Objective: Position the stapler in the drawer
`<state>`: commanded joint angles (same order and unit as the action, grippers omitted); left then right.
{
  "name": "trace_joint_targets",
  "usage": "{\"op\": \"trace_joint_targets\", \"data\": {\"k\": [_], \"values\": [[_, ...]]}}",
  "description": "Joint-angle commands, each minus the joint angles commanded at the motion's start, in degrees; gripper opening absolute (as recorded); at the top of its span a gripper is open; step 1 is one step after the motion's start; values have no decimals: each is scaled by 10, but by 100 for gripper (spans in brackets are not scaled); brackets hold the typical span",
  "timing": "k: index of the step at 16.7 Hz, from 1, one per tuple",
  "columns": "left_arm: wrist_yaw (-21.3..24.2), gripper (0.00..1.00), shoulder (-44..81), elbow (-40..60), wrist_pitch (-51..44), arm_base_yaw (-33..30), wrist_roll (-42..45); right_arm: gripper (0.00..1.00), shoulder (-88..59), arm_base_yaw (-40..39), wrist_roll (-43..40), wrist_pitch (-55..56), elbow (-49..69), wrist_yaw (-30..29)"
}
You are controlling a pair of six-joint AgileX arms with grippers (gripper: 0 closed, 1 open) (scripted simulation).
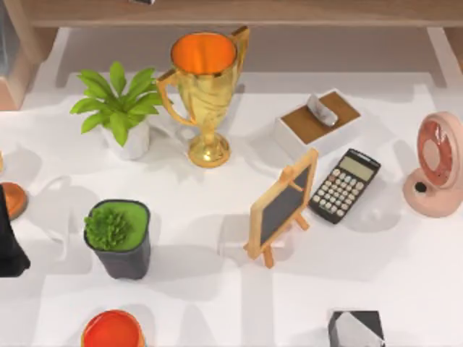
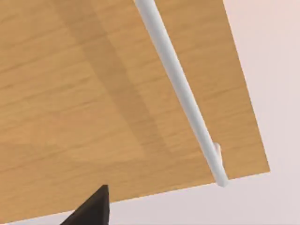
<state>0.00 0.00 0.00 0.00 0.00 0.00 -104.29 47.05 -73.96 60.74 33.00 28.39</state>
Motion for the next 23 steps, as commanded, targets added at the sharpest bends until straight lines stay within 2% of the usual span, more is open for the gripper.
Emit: {"op": "trace_joint_targets", "data": {"k": [6,11,14,18,23], "values": [[0,100,0,0,0,0,0,100,93,-41,161,-436,79,-114],[0,100,0,0,0,0,0,100,161,-133,299,-810,136,-198],[0,100,0,0,0,0,0,100,188,-200,369,-989,164,-237],[0,100,0,0,0,0,0,100,202,-280,431,-1142,190,-271],[0,100,0,0,0,0,0,100,203,-318,454,-1198,200,-283]]}}
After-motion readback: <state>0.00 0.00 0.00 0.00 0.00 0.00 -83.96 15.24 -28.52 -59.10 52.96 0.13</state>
